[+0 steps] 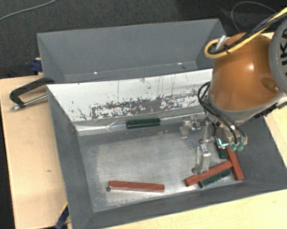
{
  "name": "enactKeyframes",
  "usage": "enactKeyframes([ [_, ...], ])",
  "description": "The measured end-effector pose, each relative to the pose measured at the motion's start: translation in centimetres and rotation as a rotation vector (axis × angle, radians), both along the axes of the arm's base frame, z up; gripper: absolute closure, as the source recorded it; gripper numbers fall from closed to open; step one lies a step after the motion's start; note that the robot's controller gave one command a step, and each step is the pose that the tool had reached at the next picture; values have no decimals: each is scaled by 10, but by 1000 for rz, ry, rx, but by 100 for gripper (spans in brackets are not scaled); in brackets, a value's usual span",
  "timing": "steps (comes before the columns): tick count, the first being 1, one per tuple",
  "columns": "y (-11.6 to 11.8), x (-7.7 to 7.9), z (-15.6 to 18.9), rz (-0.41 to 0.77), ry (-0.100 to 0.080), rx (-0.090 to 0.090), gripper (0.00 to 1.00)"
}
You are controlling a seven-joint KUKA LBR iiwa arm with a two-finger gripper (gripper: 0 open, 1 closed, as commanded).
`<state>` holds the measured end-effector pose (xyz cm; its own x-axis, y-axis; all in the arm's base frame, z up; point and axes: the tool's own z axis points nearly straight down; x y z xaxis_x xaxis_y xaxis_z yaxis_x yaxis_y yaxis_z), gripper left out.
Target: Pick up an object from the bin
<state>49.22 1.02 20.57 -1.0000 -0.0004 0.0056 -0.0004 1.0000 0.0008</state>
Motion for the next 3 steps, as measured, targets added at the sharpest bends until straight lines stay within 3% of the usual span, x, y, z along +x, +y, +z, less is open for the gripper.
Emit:
enactKeyframes([
  [1,-61,15,-133,304,-2,1,0],
  [2,-60,16,-130,305,-7,1,100],
  [3,-36,32,-96,731,-15,1,100],
])
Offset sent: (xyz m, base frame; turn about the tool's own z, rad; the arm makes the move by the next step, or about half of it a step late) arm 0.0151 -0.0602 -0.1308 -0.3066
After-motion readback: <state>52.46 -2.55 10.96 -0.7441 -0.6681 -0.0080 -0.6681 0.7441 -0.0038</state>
